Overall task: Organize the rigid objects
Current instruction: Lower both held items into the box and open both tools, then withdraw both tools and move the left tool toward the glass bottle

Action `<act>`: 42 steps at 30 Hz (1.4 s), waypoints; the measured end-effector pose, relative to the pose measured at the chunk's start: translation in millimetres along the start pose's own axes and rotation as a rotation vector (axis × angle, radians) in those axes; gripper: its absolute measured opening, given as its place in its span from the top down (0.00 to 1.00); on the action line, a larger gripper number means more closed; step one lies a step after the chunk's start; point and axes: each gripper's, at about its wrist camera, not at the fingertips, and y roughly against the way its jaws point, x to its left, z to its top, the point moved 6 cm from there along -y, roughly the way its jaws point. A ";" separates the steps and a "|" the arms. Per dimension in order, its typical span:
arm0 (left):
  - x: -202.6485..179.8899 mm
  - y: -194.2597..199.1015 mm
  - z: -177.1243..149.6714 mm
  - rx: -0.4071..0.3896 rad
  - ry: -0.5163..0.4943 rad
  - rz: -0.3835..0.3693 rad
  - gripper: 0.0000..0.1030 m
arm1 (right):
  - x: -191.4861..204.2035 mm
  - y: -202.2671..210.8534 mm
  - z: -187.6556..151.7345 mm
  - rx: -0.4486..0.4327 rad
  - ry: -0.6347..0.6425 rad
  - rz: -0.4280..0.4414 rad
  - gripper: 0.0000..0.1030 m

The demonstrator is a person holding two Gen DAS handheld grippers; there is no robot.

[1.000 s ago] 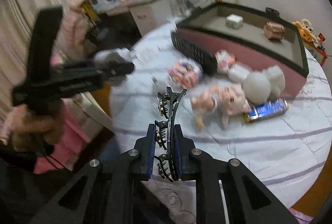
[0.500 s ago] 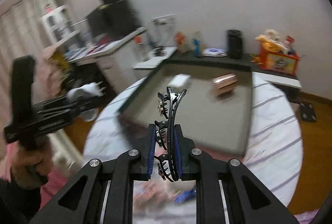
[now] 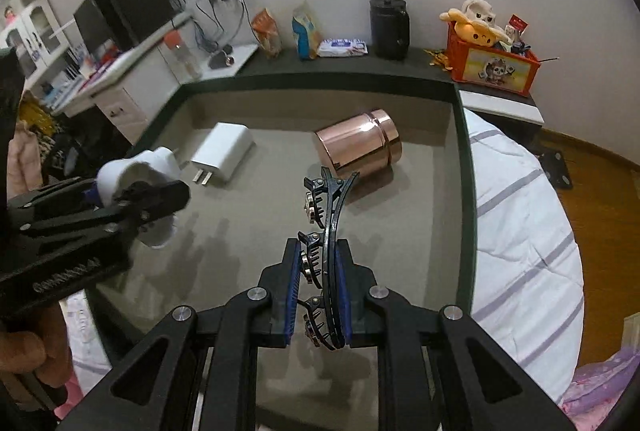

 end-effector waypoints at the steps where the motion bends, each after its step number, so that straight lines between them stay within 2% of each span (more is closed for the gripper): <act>1: 0.4 -3.6 -0.2 0.008 0.001 0.003 0.55 | -0.8 -2.1 -0.7 0.007 0.004 -0.012 0.83; 3: 2.3 -10.2 -2.7 0.024 0.000 0.023 0.53 | -4.3 -3.1 -3.4 0.014 0.002 -0.033 0.83; 6: 6.8 -10.3 -3.9 0.019 0.005 0.049 0.32 | -6.7 -5.5 -4.1 0.016 0.003 -0.049 0.68; 7: 7.8 -8.7 -3.2 0.010 0.007 0.053 0.19 | -3.9 -3.9 -5.0 0.009 0.011 -0.033 0.59; 8: 9.0 -3.8 -2.4 -0.008 0.010 0.051 0.10 | -0.8 -3.9 -3.8 0.008 0.019 -0.026 0.54; 9: 9.3 1.7 -2.0 -0.025 0.014 0.041 0.07 | 4.1 -0.8 -4.5 0.001 0.034 -0.020 0.43; 10: 9.8 8.1 -1.2 -0.041 0.015 0.031 0.05 | 7.6 1.0 -4.5 -0.006 0.044 -0.025 0.24; 11: 11.1 14.6 -0.2 -0.058 0.015 0.029 0.05 | 10.0 6.4 -4.5 -0.026 0.053 -0.044 0.18; 14: 12.0 43.7 1.0 -0.129 0.013 0.044 0.00 | 12.4 22.6 -3.4 -0.076 0.045 -0.032 0.18; 19: 13.7 104.2 -7.5 -0.247 0.026 0.051 0.00 | 11.7 60.5 -6.5 -0.156 0.003 -0.029 0.15; 22: 13.3 134.2 -19.3 -0.287 0.019 0.057 0.00 | 15.9 94.0 -13.5 -0.218 -0.019 -0.026 0.13; 30: 21.8 196.5 -65.4 -0.339 0.055 0.086 0.00 | 34.3 167.3 -48.2 -0.334 -0.034 -0.040 0.12; 32: 22.5 206.5 -76.4 -0.348 0.060 0.104 0.00 | 36.2 180.1 -59.7 -0.351 -0.042 -0.051 0.08; 33: 23.2 210.9 -82.5 -0.351 0.062 0.116 0.00 | 37.2 184.1 -64.6 -0.358 -0.048 -0.058 0.01; 36: 25.4 220.2 -98.3 -0.356 0.065 0.149 0.00 | 40.6 197.3 -81.0 -0.386 -0.056 -0.069 0.00; 42: 29.0 226.9 -125.2 -0.354 0.085 0.188 0.00 | 47.6 202.7 -111.3 -0.372 -0.063 -0.094 0.00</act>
